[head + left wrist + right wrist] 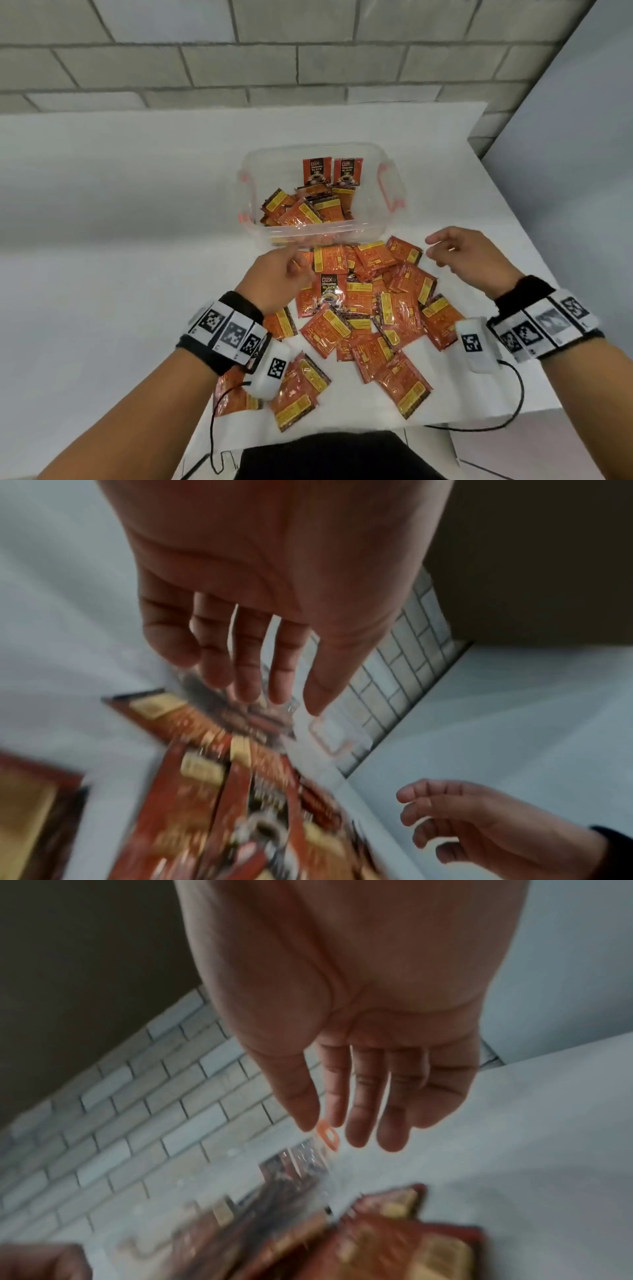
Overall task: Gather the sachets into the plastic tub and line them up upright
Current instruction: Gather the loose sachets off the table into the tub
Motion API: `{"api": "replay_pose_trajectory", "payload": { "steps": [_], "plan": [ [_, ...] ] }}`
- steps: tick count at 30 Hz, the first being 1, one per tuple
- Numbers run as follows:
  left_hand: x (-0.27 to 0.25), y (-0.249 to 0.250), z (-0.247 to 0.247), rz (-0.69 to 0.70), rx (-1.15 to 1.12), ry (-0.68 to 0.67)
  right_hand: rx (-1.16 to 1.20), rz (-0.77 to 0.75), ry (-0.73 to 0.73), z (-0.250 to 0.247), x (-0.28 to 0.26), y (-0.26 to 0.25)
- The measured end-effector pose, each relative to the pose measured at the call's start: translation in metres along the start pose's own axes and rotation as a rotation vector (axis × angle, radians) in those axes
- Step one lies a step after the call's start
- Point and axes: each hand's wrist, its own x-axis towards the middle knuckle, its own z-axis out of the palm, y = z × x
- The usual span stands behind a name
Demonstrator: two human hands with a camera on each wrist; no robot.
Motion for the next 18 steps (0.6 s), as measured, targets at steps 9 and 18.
{"api": "replay_pose_trajectory", "payload": {
  "steps": [9,18],
  "plan": [
    [0.012,0.000,0.050,-0.081,0.313,-0.087,-0.440,0.009,-0.073,0.042,0.006,0.035],
    [0.019,-0.002,0.042,-0.115,0.104,0.035,-0.264,0.034,-0.009,0.029,0.006,0.034]
  ]
}}
